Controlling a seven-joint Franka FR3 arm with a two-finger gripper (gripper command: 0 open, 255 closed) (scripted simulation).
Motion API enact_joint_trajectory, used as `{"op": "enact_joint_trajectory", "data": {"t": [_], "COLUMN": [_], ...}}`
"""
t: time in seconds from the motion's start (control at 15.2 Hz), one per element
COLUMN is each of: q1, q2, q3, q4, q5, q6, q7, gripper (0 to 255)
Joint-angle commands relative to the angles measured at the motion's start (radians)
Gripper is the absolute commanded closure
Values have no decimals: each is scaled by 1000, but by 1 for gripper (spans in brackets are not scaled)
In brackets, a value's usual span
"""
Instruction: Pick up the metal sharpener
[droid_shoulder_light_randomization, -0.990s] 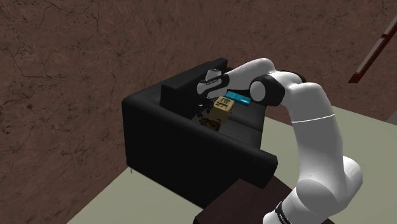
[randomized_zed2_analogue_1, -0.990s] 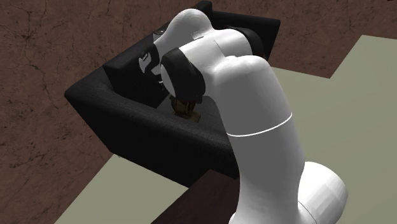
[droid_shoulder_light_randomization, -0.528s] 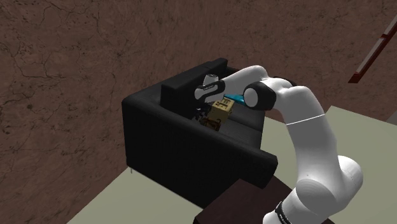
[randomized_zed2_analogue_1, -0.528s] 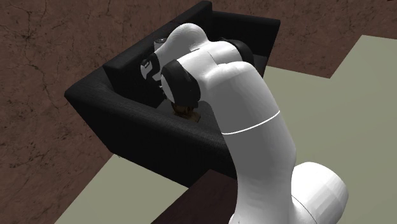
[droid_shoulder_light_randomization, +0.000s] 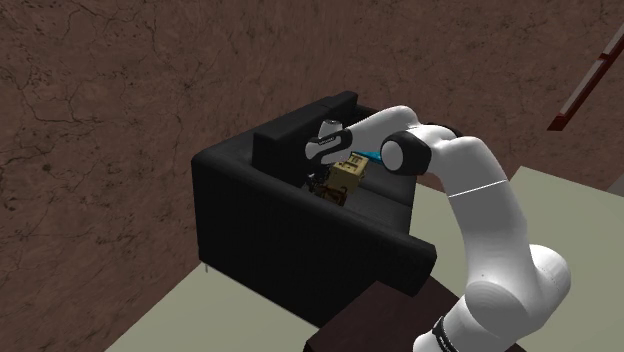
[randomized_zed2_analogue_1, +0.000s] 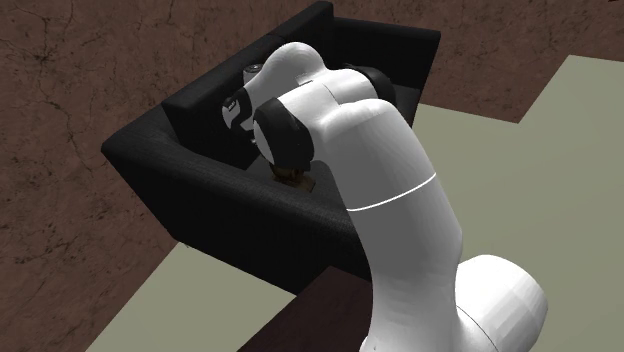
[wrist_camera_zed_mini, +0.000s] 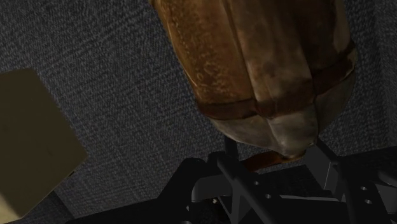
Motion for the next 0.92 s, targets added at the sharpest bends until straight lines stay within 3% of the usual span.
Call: {"op": "enact_joint_trajectory", "data": {"t": [0.0,0.86], "q1": [0,6], "q2": [1,-79], "q3": [0,-8], "q4": [0,-14], "q5": [0,-7], "q6": [0,-67], "q7": [0,3], "gripper": [255,255]}}
